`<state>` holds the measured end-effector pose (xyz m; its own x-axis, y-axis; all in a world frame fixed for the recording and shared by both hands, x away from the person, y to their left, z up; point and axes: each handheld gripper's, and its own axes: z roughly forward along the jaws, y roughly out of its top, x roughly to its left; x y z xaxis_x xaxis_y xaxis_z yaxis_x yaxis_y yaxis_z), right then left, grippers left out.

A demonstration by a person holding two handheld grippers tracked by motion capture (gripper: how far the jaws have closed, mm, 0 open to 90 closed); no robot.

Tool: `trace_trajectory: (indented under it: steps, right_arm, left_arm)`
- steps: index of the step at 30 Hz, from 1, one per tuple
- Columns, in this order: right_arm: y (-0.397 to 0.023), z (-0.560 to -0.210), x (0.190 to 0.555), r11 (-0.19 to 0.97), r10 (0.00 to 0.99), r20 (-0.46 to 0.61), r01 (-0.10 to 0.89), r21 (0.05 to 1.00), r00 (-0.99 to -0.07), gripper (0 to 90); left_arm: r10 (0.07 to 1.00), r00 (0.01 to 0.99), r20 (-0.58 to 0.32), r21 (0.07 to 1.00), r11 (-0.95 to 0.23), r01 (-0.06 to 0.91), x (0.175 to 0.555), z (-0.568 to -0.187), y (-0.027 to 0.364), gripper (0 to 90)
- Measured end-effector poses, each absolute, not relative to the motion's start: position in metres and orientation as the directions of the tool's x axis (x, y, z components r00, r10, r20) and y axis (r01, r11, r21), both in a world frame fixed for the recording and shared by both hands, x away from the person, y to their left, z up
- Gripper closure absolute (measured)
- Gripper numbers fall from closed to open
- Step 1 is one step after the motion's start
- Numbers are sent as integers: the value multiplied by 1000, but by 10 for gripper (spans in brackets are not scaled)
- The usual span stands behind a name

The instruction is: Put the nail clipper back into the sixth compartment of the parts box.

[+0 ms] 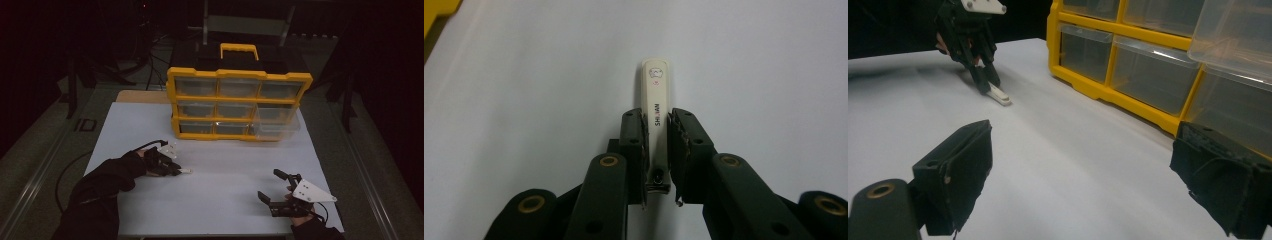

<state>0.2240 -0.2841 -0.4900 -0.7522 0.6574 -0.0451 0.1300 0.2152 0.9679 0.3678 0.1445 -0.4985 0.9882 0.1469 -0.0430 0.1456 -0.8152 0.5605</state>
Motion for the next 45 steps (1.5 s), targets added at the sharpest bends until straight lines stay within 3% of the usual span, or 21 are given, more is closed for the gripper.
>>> trace_trajectory:
  steps: [12, 45]
  right_arm:
    - [-284, -489, 223, 213, 659, -49, 124, 969, -750, 98]
    - [-286, -487, 222, 198, 658, -42, 119, 973, -752, 98]
  left_arm:
    - [159, 986, -45, 568, -808, 156, 361, -462, 132, 783]
    - [72, 996, -51, 587, -805, 88, 364, -366, 70, 782]
